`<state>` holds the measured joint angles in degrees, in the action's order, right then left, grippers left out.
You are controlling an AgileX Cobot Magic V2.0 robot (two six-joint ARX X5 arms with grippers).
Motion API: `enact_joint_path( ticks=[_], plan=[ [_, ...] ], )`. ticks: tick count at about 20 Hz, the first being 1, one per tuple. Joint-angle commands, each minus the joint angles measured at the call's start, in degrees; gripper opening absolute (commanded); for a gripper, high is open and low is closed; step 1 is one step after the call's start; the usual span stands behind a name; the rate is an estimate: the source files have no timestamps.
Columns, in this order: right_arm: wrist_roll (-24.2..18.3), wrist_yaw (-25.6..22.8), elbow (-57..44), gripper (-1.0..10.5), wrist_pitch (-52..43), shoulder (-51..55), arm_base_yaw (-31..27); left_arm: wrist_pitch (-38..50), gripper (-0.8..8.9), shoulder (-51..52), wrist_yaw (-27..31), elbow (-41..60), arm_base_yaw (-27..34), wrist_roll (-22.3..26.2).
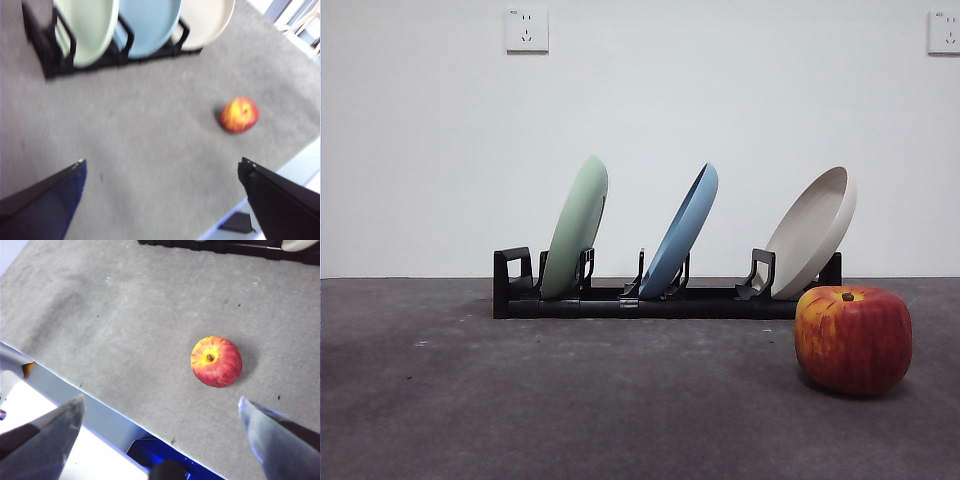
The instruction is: Take the green plate from the plate rack,put the plate on the table,take the apple from the table,put the apple in the plate
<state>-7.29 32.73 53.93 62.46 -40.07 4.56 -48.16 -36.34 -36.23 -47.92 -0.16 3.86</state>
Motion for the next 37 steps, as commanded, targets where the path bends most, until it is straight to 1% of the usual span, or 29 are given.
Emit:
enact_joint_path(
  ticks=[1, 5, 8, 11, 15, 19, 22, 28, 32, 34, 35, 37],
  plan=[
    [0.35, -0.02, 0.17, 6.3, -0.24, -0.07, 0.17, 3.67, 5.05, -3.65, -0.20, -2.14, -1.75, -1.09],
    [0.37, -0.02, 0.17, 6.3, -0.24, -0.07, 0.17, 10.86, 5.04, -13.86, 1.27, -7.69, -7.23, -2.58],
    [0.37, -0.02, 0.17, 6.3, -0.22, -0.07, 0.17, 15.61, 5.03, -22.99, 6.78, -13.53, -12.41, -2.58],
    [0.37, -0.02, 0.17, 6.3, -0.24, -0.07, 0.17, 20.81, 5.03, -32.44, 10.71, -19.37, -15.91, -2.58],
    [0.39, -0.02, 0.17, 6.3, -0.20, -0.07, 0.17, 25.22, 5.03, -45.18, 12.83, -27.28, -17.90, -2.58],
    [0.46, -0.04, 0.17, 6.3, -0.20, -0.07, 0.17, 27.43, 5.03, -56.87, 13.68, -34.73, -18.25, -2.58],
    [0.90, -0.04, 0.17, 6.3, -0.20, -0.07, 0.17, 29.11, 5.03, -63.78, 13.79, -38.66, -18.25, -2.60],
    [1.44, -0.04, 0.17, 6.3, -0.22, -0.07, 0.17, 33.48, 5.03, -70.60, 15.23, -39.58, -18.27, -2.69],
    [1.44, -0.04, 0.17, 6.3, -0.24, -0.07, 0.17, 34.03, 4.97, -72.50, 15.30, -39.58, -18.29, -2.82],
    [1.46, -0.04, 0.17, 6.3, -0.22, -0.07, 0.17, 33.92, 4.91, -73.37, 15.34, -39.58, -18.51, -4.07],
    [1.46, -0.04, 0.17, 6.3, -0.24, -0.07, 0.17, 33.90, 4.47, -73.64, 15.30, -39.58, -18.51, -4.15],
    [1.46, -0.04, 0.17, 6.3, -0.24, -0.07, 0.17, 33.99, 3.25, -73.68, 15.23, -39.58, -18.75, -4.13]
  ],
)
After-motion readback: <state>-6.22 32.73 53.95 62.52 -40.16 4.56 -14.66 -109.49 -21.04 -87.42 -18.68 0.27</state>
